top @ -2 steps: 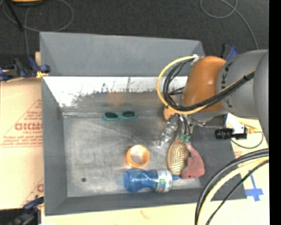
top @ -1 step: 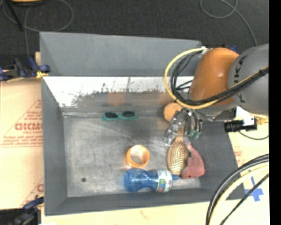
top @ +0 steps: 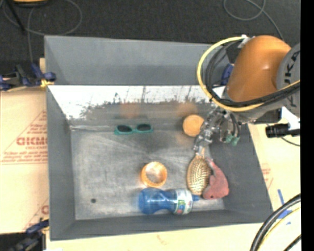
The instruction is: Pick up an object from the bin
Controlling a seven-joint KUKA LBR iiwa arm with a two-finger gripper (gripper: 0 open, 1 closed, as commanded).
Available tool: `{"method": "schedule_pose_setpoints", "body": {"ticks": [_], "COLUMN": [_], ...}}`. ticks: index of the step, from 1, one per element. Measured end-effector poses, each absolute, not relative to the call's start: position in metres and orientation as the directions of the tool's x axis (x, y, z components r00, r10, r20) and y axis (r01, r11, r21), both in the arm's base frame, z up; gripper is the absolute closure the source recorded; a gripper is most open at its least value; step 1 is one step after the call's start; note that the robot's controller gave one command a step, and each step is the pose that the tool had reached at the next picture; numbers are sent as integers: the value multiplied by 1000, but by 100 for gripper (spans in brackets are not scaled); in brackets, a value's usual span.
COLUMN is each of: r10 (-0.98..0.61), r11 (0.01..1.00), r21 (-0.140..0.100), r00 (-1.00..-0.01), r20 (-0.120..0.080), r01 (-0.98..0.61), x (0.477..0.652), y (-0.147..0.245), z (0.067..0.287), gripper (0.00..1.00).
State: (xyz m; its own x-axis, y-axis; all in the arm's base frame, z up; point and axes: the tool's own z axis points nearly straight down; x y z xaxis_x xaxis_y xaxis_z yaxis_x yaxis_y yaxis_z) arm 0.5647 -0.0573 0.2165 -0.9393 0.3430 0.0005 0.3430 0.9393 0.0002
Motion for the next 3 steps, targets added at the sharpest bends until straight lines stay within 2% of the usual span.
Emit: {"method": "schedule_pose_setpoints", "body": {"ticks": [1,2,3], "r10": [342,255,228], "r11": [940,967,974], "r21": [1,0,-2], "r00": [-940,-967,-974], "r20": [-2,-9,3], "r01": [342,255,228], "x": [568,578,578], "y": [-72,-70,-67], "z": [285,183,137], "gripper": [100,0,0]}}
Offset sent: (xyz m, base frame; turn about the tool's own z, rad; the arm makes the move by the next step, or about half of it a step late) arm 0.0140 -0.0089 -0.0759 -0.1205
